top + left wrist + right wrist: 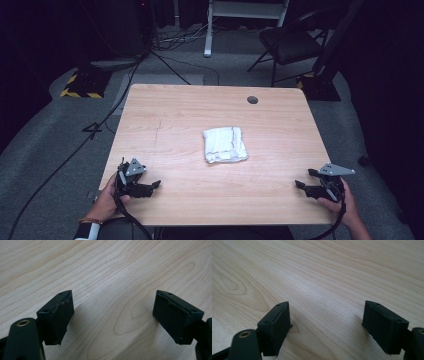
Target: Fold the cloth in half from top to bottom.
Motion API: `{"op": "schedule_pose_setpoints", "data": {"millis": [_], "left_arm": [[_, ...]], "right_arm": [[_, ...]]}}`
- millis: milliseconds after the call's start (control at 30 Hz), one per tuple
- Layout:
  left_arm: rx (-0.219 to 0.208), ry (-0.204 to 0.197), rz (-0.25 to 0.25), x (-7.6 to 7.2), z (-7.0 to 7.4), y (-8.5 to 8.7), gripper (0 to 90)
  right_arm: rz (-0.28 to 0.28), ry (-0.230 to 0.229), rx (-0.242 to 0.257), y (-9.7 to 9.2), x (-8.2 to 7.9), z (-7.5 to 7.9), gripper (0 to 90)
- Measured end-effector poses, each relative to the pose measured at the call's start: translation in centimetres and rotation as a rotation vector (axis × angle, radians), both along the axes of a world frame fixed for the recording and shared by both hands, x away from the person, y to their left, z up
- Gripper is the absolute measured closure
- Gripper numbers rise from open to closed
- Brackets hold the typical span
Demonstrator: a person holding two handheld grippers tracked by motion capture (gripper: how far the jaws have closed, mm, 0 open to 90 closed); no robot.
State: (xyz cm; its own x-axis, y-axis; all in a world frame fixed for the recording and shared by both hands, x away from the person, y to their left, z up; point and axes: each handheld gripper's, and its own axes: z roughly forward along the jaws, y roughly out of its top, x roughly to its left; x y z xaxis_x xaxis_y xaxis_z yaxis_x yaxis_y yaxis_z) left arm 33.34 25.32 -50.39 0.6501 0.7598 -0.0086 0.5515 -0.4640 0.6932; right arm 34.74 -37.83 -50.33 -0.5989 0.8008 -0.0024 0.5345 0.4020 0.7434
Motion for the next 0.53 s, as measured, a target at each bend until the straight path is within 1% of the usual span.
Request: {"op": "schedule_pose_setpoints", "data": {"millis": [300, 533], "left_arm": [[0.000, 0.002, -0.013, 0.04, 0.01, 0.11, 17.6], [-0.005, 0.004, -0.012, 0.03, -0.01, 0.12, 17.6]], "right_arm": [[-0.005, 0.000, 0.001, 0.02, 0.09, 0.00, 22.8], [-0.004, 0.000, 0.001, 0.02, 0.09, 0.00, 22.8]]}}
